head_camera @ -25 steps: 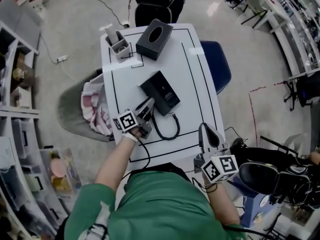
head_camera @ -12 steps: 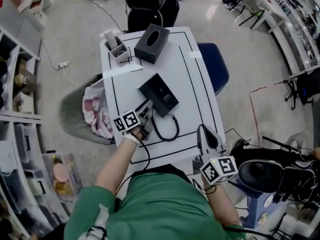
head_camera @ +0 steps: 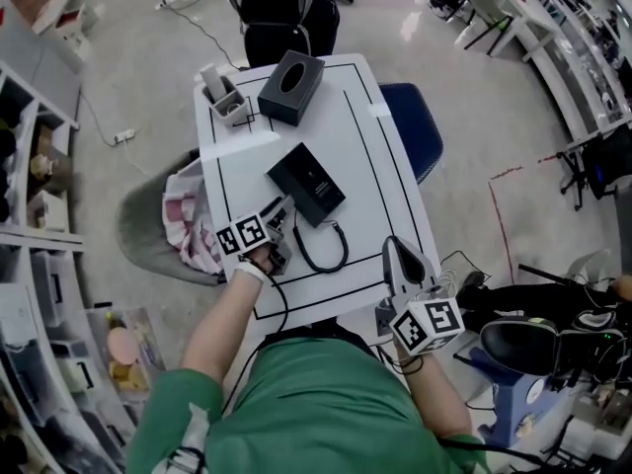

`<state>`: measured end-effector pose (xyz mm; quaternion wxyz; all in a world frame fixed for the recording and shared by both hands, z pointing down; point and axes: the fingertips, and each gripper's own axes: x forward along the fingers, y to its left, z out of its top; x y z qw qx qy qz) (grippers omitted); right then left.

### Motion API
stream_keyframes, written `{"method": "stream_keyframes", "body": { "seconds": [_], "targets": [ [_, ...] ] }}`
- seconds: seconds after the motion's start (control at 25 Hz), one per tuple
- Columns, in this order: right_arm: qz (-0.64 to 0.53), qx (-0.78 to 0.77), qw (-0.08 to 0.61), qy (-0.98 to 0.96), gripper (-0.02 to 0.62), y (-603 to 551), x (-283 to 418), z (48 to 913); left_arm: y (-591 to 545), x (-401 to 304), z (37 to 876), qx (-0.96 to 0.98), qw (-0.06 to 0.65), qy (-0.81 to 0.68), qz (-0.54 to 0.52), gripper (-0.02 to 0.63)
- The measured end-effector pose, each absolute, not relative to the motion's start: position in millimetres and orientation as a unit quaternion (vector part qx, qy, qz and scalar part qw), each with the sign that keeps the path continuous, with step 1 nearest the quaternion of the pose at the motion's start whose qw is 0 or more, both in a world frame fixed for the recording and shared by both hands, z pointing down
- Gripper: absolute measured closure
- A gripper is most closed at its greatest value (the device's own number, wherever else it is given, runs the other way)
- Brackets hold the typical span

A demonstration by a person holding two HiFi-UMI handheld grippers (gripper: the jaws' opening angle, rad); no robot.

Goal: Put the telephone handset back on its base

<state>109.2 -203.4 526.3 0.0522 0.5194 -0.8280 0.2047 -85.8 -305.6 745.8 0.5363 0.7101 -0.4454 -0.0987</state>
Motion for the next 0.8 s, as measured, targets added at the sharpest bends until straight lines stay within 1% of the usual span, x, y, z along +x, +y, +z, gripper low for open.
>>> {"method": "stream_keyframes", "body": {
  "seconds": [0.12,0.24,0.48,0.64,0.8],
  "targets": [
    [0.199,0.522,0.046,-0.828,0.572,-207.1,112.6,518.3,-303.4,-93.2,723.3,0.72,0.514,-0.457,-0.096,0.425],
    [0.189,0.524,0.039,-0.829,0.572,-217.7,116.2,502.8,-305.6,-98.6,680.5,0.745,0.472,-0.461,-0.095,0.425],
    [0.156,0.528,0.013,-0.835,0.572,-242.4,127.1,471.6,-301.5,-96.5,574.9,0.811,0.359,-0.448,-0.112,0.426],
    [0.14,0.518,-0.006,-0.844,0.572,-254.1,122.4,447.8,-292.7,-89.9,499.0,0.84,0.287,-0.443,-0.128,0.427],
    [0.129,0.504,-0.023,-0.853,0.572,-263.6,113.9,430.5,-280.8,-81.2,450.0,0.866,0.209,-0.439,-0.119,0.44]
  ]
}}
